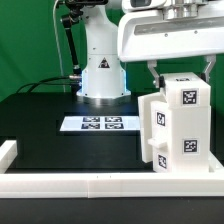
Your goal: Assemble cabinet
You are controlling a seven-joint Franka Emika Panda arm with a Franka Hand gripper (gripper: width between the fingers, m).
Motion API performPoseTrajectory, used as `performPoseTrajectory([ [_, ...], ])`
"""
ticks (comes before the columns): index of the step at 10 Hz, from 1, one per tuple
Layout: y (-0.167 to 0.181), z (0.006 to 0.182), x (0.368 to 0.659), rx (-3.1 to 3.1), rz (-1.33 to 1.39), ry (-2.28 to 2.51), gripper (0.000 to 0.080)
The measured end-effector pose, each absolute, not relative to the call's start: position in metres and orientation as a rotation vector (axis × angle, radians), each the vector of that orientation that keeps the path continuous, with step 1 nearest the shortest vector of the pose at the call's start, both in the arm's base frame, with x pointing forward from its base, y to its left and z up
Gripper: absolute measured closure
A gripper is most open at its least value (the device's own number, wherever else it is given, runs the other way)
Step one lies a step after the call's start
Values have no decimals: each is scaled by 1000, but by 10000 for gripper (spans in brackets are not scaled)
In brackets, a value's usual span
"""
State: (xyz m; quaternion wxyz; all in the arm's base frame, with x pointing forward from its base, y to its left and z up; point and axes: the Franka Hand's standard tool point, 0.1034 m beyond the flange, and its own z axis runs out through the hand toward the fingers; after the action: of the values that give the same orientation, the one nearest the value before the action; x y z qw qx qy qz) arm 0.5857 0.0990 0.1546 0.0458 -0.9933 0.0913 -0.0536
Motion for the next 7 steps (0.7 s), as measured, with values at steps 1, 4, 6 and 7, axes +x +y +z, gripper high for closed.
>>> performPoseTrajectory([
  [1, 100, 156, 586, -3015, -157, 397, 238],
  [4, 97, 154, 581, -2950, -101, 740, 238],
  [6, 97, 152, 577, -2907, -67, 901, 238],
  [7, 97, 152, 577, -2906, -66, 905, 211],
])
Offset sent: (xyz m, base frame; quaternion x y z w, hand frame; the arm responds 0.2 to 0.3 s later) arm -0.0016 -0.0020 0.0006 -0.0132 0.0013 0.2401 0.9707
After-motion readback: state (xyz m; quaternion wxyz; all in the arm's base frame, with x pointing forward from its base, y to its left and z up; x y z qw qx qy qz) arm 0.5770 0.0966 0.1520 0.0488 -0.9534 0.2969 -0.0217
